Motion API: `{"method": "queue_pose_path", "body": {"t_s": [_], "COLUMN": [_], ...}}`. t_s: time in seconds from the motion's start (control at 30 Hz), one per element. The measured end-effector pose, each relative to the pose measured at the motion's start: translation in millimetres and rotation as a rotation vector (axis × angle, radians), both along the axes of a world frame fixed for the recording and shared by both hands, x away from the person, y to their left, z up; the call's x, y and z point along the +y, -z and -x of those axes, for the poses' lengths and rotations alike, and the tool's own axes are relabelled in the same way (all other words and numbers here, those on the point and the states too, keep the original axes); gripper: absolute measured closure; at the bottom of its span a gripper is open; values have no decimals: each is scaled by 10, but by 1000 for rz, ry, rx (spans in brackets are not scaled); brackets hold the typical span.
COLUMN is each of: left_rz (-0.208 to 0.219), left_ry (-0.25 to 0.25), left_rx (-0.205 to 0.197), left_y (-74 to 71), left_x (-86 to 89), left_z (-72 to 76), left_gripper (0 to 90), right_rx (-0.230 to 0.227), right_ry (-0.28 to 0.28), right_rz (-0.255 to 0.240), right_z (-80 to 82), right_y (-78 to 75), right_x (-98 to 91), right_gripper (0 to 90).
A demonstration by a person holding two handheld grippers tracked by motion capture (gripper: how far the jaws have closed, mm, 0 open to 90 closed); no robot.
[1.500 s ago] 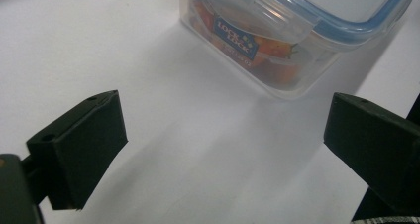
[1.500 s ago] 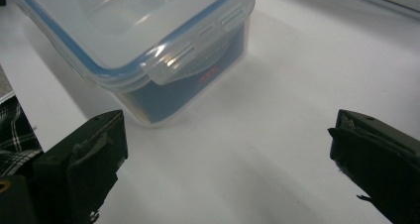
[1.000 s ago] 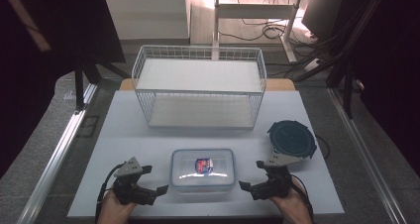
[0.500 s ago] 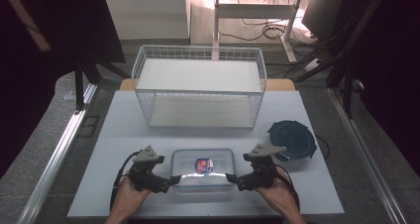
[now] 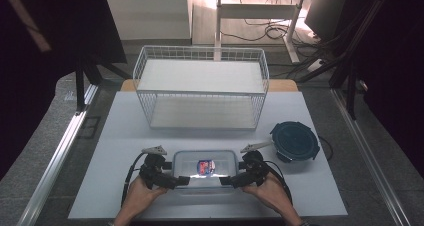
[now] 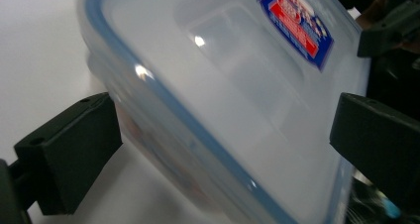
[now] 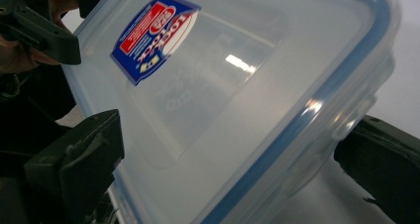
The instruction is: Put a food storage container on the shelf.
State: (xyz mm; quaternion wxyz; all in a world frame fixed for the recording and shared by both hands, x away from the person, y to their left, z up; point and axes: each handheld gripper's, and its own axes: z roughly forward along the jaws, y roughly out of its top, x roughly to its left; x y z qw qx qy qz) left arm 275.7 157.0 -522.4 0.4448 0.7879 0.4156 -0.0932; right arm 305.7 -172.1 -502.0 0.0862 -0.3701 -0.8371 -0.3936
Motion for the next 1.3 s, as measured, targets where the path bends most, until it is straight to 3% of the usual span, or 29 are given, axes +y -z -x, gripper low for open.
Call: {"method": "queue_pose_path", "body": {"t_s": [0.07, 0.13, 0.17, 0.2, 0.23, 0.3, 0.33, 0.37, 0.5, 0.63, 0.7, 0.73, 1.0, 1.3], "left_rz": [-3, -5, -11, 0, 0, 15, 22, 77, 114, 115, 102, 91, 104, 108], "left_ry": [7, 8, 14, 7, 7, 9, 8, -23, -31, -68, -87, -89, -103, -105], "left_rx": [24, 19, 6, -14, -14, -24, -26, -10, -13, -53, -79, -80, -81, -134], "left_y": [-2, -37, -63, -93, -93, -105, -113, -111, -107, -144, -172, -184, -214, -420], "left_x": [1, 37, 63, 116, 116, 158, 173, 238, 286, 266, 251, 244, 253, 291], "left_z": [35, 82, 112, 168, 168, 205, 223, 242, 265, 270, 274, 267, 233, 174], "left_gripper": [0, 88, 88, 180, 222, 274, 274, 363, 463, 514, 521, 522, 523, 520], "right_rx": [10, 20, 30, 41, 41, 42, 42, 47, 66, 58, 24, -10, -65, -109], "right_ry": [1, 5, 8, 21, 21, 33, 33, 48, 66, 93, 108, 110, 125, 125], "right_rz": [3, 6, 3, -19, -19, -38, -38, -59, -91, -102, -99, -89, -81, -114], "right_z": [10, 36, 46, 64, 64, 109, 109, 137, 172, 181, 195, 211, 214, 164], "right_y": [-4, -29, -42, -58, -58, -114, -114, -134, -176, -203, -240, -264, -344, -524], "right_x": [-4, -32, -54, -116, -116, -195, -195, -232, -317, -339, -337, -325, -296, -276], "right_gripper": [11, 61, 92, 173, 173, 272, 272, 340, 445, 484, 502, 501, 499, 501]}}
